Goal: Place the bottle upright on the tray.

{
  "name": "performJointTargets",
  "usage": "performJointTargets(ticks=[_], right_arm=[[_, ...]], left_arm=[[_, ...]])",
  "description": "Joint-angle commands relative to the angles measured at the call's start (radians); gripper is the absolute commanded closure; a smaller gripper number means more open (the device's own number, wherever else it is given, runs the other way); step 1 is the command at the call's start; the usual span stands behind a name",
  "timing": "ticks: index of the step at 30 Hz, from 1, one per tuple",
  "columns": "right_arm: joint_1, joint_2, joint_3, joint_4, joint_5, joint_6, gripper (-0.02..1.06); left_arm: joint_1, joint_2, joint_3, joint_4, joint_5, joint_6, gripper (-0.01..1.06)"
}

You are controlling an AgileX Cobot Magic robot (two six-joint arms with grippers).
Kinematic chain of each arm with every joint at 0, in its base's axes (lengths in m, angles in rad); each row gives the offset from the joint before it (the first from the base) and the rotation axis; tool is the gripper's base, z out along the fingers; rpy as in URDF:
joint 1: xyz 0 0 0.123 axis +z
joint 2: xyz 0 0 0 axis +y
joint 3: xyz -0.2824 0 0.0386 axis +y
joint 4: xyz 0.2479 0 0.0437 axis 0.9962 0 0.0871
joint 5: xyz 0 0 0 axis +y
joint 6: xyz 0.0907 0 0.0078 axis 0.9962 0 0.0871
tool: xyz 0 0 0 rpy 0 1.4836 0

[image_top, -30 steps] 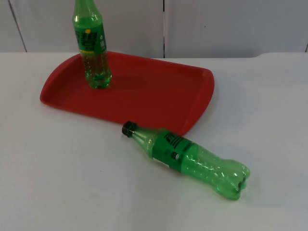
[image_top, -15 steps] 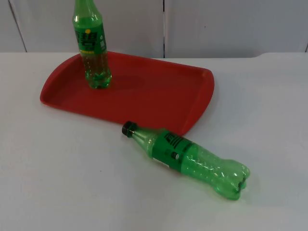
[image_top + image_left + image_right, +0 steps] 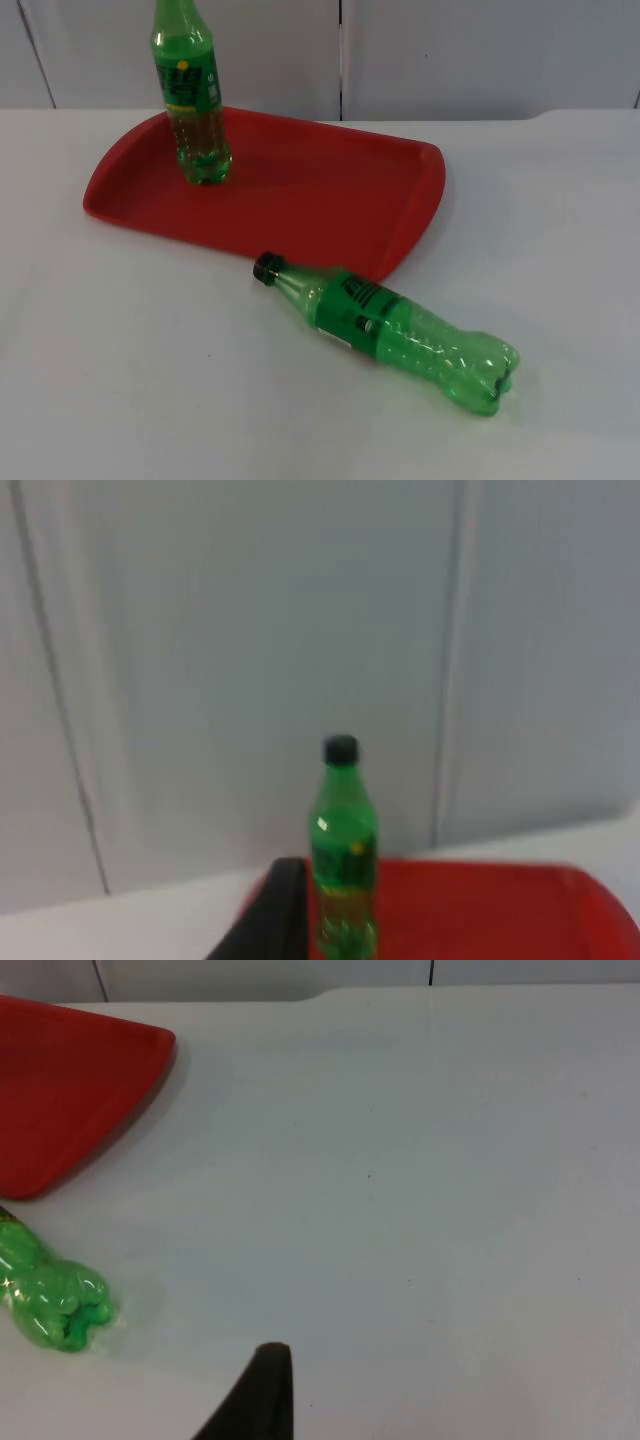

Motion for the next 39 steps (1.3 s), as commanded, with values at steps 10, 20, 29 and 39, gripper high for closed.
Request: performJointTargets(ticks=[10,20,29,39], right_arm=[[-0.005,-0.003,0.002,-0.001,-0.006,0.002,0.00],[-0.005,-0.003,0.002,-0.001,-0.006,0.002,0.00],[-0.005,-0.003,0.002,-0.001,-0.006,0.002,0.00],[-0.005,-0.003,0.002,-0.001,-0.006,0.002,0.00]], left_arm=[[-0.141,-0.038,0.006,-0.112,0.209,0.083,0.00],[-0.141,-0.052,0.008,-0.187,0.293,0.149,0.00],[-0.141,-0.164,0.008,-0.236,0.373,0.166,0.00],[-0.141,-0.320,0.004,-0.279,0.531,0.200,0.00]])
